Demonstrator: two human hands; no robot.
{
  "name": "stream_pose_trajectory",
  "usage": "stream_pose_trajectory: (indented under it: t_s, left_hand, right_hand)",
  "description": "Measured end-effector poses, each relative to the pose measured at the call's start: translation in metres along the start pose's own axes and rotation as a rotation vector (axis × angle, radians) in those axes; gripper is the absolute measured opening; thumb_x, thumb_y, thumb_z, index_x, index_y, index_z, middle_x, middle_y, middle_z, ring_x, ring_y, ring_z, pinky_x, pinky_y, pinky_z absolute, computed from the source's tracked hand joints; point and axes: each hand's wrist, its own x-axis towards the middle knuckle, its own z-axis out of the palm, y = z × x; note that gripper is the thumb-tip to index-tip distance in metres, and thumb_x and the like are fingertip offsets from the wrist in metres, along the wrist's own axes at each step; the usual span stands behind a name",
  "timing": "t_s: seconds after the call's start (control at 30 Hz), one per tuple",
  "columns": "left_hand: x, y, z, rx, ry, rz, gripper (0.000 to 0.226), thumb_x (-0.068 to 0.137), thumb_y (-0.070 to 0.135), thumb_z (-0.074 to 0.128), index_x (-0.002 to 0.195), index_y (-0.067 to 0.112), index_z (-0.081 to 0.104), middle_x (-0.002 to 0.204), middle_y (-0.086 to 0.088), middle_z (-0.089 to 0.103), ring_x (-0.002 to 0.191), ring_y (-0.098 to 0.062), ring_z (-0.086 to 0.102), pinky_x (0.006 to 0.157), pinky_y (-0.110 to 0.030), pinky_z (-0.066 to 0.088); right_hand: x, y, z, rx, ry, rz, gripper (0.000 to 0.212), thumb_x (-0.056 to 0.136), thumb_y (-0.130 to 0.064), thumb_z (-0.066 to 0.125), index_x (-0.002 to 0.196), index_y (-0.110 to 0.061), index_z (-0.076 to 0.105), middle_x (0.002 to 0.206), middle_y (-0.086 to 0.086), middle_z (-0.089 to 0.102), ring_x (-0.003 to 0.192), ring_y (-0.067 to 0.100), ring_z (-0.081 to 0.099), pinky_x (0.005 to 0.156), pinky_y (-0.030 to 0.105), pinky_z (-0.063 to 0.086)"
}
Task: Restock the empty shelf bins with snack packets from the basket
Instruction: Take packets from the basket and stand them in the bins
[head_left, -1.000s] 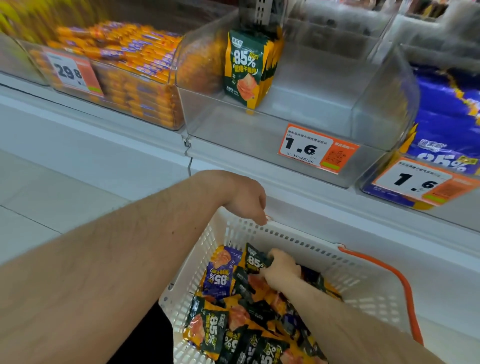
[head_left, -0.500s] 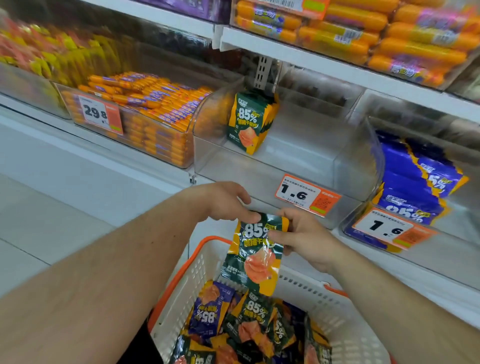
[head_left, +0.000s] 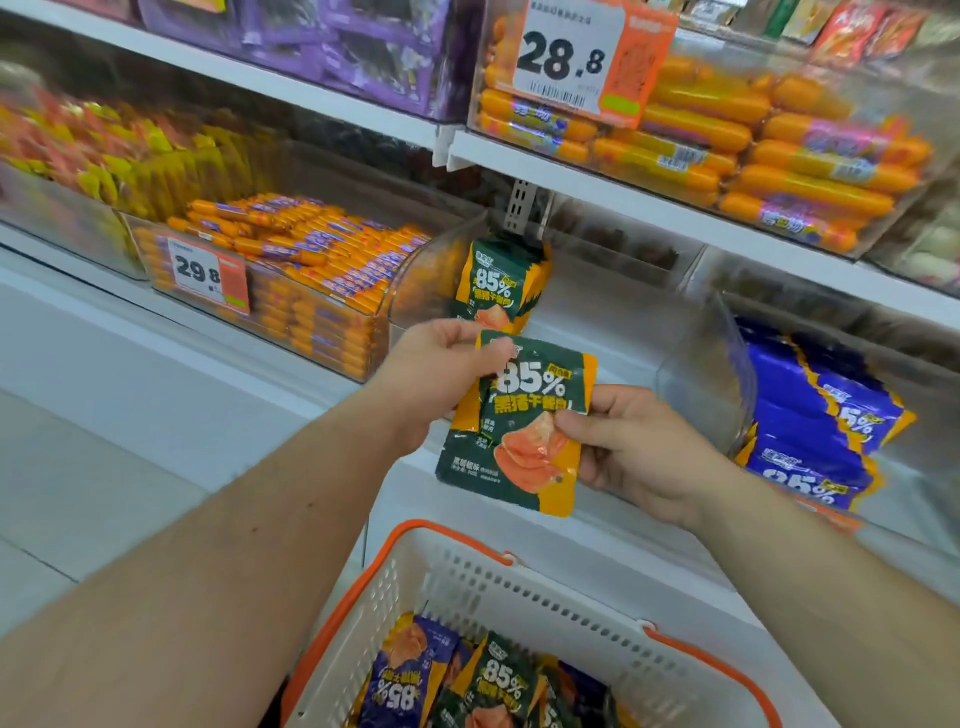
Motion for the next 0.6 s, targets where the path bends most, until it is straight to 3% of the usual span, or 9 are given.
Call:
stream_pose_trajectory:
  t_s: [0.07, 0.17, 0.27, 0.4, 0.5, 0.6]
  left_hand:
    - [0.003, 0.006, -0.005, 0.04, 0.26, 0.14, 0.009, 0.091, 0.029, 0.065, 0.09, 0.021, 0.065, 0.083, 0.004, 0.072, 0.071, -0.008, 0.067, 0.065, -0.026, 0.052]
    - [0.013, 0.004, -0.019, 0.228, 0.583, 0.304, 0.015, 0.086, 0.033, 0.064, 0.096, 0.022, 0.061, 0.09, 0.01, 0.065, 0.087, -0.011, 0.061, 0.08, -0.033, 0.051]
    - [0.023, -0.01, -0.025, 0.586, 0.63, 0.332, 0.046, 0.083, 0.037, 0.068, 0.122, 0.016, 0.056, 0.122, -0.002, 0.059, 0.116, -0.023, 0.053, 0.097, -0.041, 0.045]
    - [0.026, -0.026, -0.015, 0.85, 0.596, 0.235, 0.093, 0.074, 0.053, 0.074, 0.146, 0.014, 0.032, 0.156, -0.006, 0.022, 0.143, -0.028, 0.02, 0.112, -0.048, 0.024]
    - [0.028, -0.032, -0.012, 0.86, 0.583, 0.219, 0.102, 0.074, 0.056, 0.073, 0.15, 0.015, 0.021, 0.16, -0.003, 0.009, 0.147, -0.024, 0.007, 0.115, -0.049, 0.016]
    - [0.03, -0.03, -0.012, 0.857, 0.572, 0.211, 0.101, 0.075, 0.055, 0.073, 0.151, 0.016, 0.018, 0.161, -0.001, 0.007, 0.148, -0.02, 0.003, 0.117, -0.047, 0.013]
  right_hand:
    - [0.008, -0.017, -0.002, 0.022, 0.059, -0.013, 0.015, 0.093, -0.006, 0.059, 0.081, -0.009, 0.068, 0.054, 0.004, 0.06, 0.037, 0.008, 0.047, 0.039, 0.016, 0.036]
    - [0.025, -0.042, -0.008, 0.034, 0.18, -0.069, 0.013, 0.093, -0.008, 0.061, 0.08, -0.01, 0.062, 0.052, 0.002, 0.06, 0.036, 0.008, 0.049, 0.036, 0.017, 0.037]
    - [0.056, -0.055, -0.012, 0.007, 0.324, -0.146, 0.022, 0.093, -0.007, 0.064, 0.074, -0.012, 0.054, 0.054, 0.002, 0.059, 0.038, 0.011, 0.053, 0.037, 0.02, 0.041]
    - [0.107, -0.052, -0.007, -0.19, 0.398, -0.136, 0.012, 0.091, -0.012, 0.068, 0.091, -0.004, 0.06, 0.065, 0.013, 0.058, 0.046, 0.017, 0.058, 0.044, 0.027, 0.048]
    - [0.138, -0.046, 0.005, -0.272, 0.398, -0.052, 0.016, 0.092, -0.014, 0.067, 0.085, -0.005, 0.054, 0.065, 0.013, 0.06, 0.058, 0.022, 0.064, 0.056, 0.031, 0.053]
    - [0.161, -0.039, 0.013, -0.358, 0.443, 0.019, 0.023, 0.092, -0.017, 0.065, 0.078, -0.006, 0.051, 0.066, 0.013, 0.065, 0.079, 0.029, 0.073, 0.081, 0.042, 0.059]
